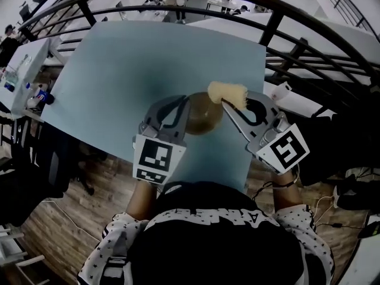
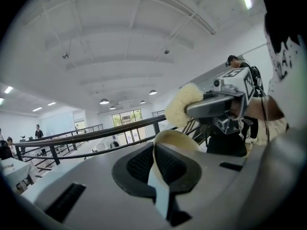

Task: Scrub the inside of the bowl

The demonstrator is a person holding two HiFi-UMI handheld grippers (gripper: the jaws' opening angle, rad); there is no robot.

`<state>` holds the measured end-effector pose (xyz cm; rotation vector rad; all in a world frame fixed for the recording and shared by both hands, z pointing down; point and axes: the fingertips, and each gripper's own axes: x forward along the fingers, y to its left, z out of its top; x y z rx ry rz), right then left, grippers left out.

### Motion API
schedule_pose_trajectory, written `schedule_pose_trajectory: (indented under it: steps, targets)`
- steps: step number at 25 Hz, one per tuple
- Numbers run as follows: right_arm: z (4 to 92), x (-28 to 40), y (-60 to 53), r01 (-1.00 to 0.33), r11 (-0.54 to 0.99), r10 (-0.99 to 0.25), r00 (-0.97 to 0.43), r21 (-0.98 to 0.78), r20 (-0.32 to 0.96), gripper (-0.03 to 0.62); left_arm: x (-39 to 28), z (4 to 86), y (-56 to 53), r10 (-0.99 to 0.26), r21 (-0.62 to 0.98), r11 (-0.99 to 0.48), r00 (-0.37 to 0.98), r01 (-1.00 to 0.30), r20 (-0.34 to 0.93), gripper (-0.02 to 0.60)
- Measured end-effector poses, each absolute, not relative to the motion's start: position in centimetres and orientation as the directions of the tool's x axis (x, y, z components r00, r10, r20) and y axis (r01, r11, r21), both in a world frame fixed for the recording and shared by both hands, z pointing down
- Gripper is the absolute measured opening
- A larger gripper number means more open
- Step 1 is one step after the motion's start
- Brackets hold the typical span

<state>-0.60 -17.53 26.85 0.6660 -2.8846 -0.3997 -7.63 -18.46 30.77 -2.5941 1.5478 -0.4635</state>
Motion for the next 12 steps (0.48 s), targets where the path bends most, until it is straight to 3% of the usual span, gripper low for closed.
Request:
schedule_pose_trajectory:
  steps: [7, 12]
  targets:
    - [26.9, -1.3, -19.4, -0.304, 0.831, -0.420, -0.893, 0.466, 0.165, 0.060, -6.6, 30.0, -17.1, -0.867, -0.305, -0.496, 0.447, -0.813, 0.220, 0.023]
    - [27.7, -3.4, -18.5, -0.165, 0.854, -0.313, -0.920, 0.493, 0.234, 0.060, -6.2, 30.5, -16.6, -0.869, -0.355, -0.492, 0.426, -0.795, 0.251, 0.023]
